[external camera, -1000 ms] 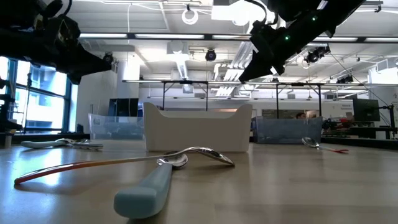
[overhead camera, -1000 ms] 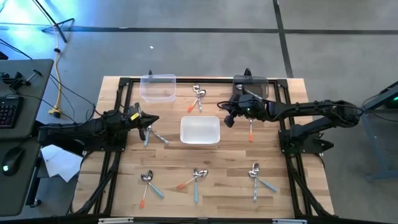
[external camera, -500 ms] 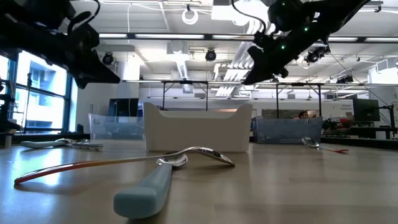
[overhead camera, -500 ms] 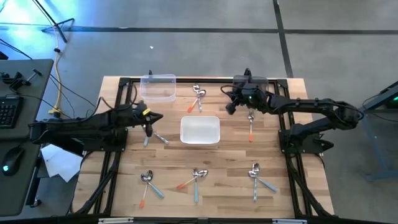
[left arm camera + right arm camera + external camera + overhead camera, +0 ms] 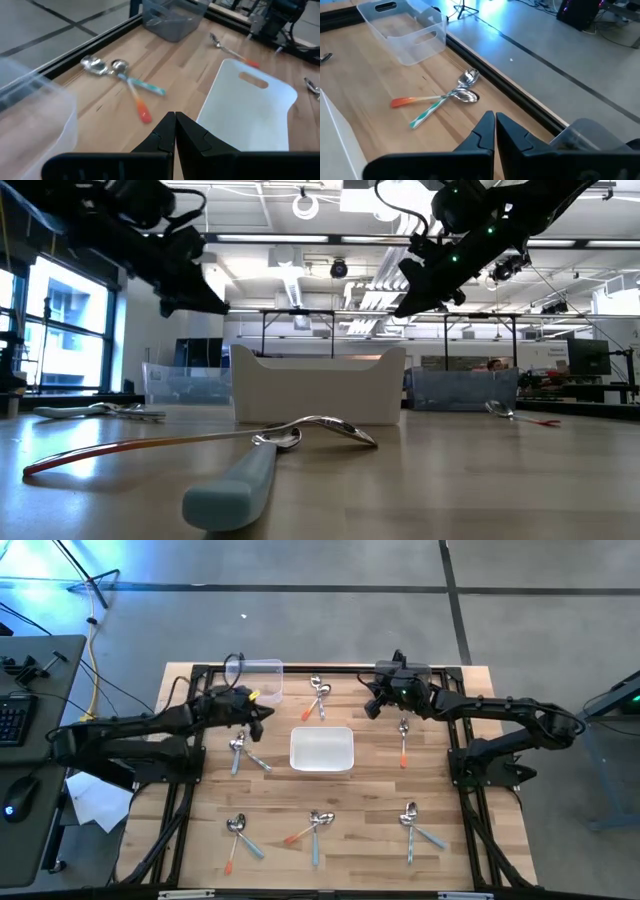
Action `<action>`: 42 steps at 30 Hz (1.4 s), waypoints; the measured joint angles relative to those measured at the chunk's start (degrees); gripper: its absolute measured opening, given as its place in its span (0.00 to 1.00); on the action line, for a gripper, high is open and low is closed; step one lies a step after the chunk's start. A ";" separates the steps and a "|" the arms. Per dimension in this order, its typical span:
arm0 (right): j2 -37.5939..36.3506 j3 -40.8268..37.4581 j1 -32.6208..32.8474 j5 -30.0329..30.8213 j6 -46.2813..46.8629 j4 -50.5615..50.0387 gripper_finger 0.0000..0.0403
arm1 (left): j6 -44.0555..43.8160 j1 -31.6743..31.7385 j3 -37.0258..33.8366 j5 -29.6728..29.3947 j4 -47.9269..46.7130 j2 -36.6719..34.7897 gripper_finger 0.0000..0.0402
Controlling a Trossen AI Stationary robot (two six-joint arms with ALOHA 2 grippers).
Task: Sort silverware by color (type)
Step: Adjust the transparent bin
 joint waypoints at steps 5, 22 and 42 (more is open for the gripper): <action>-0.01 0.00 0.00 0.02 -1.57 -0.04 0.00 | 2.71 0.64 5.17 1.31 5.92 12.17 0.01; 0.00 0.00 0.02 0.02 -2.14 -0.96 0.00 | 4.06 3.14 18.07 -0.34 13.24 41.72 0.34; 0.00 0.00 0.03 0.02 -2.99 -0.94 0.00 | 7.27 3.40 33.37 0.07 -3.93 49.44 0.37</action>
